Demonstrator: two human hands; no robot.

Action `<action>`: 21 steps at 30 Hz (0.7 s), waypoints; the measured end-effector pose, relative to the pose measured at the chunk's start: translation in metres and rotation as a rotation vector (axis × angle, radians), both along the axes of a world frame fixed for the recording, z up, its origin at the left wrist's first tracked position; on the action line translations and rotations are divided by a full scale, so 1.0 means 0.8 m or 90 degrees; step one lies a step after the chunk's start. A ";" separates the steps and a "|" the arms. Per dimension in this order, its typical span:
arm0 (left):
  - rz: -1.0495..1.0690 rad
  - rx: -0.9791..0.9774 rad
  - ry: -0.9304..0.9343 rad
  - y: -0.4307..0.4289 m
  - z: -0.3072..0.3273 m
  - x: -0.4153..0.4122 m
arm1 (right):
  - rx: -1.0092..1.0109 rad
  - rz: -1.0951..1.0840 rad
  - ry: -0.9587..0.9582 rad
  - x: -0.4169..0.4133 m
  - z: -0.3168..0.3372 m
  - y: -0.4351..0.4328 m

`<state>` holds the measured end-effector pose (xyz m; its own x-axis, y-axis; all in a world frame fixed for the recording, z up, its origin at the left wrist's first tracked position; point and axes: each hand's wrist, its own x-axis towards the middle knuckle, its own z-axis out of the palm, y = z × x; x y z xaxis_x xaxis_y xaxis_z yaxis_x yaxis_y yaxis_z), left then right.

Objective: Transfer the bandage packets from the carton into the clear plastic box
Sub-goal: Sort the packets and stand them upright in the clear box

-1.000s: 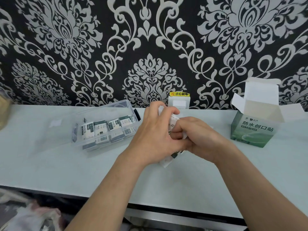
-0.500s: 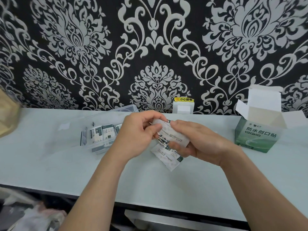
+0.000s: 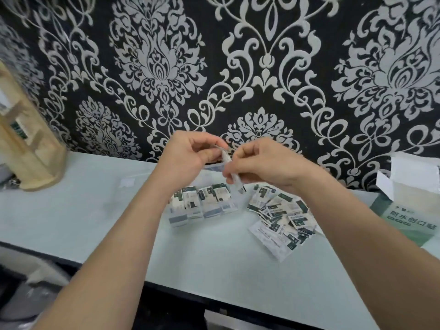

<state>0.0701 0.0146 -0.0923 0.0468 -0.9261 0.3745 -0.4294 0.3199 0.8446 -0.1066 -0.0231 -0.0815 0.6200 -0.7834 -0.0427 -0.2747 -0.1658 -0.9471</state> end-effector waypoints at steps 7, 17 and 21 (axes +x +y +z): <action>0.151 0.068 -0.198 -0.022 -0.029 0.045 | -0.132 -0.044 0.244 0.068 -0.017 -0.024; 0.017 0.225 -0.656 -0.013 -0.062 0.066 | -0.249 -0.004 0.596 0.124 -0.058 -0.032; -0.001 0.225 -0.694 -0.020 -0.070 0.071 | -0.279 -0.022 0.657 0.135 -0.074 -0.033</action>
<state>0.1268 -0.0013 -0.1485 -0.1436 -0.9874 -0.0658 -0.9880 0.1393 0.0662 0.0016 -0.0498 -0.1404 0.4243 -0.8733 -0.2396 -0.9055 -0.4057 -0.1248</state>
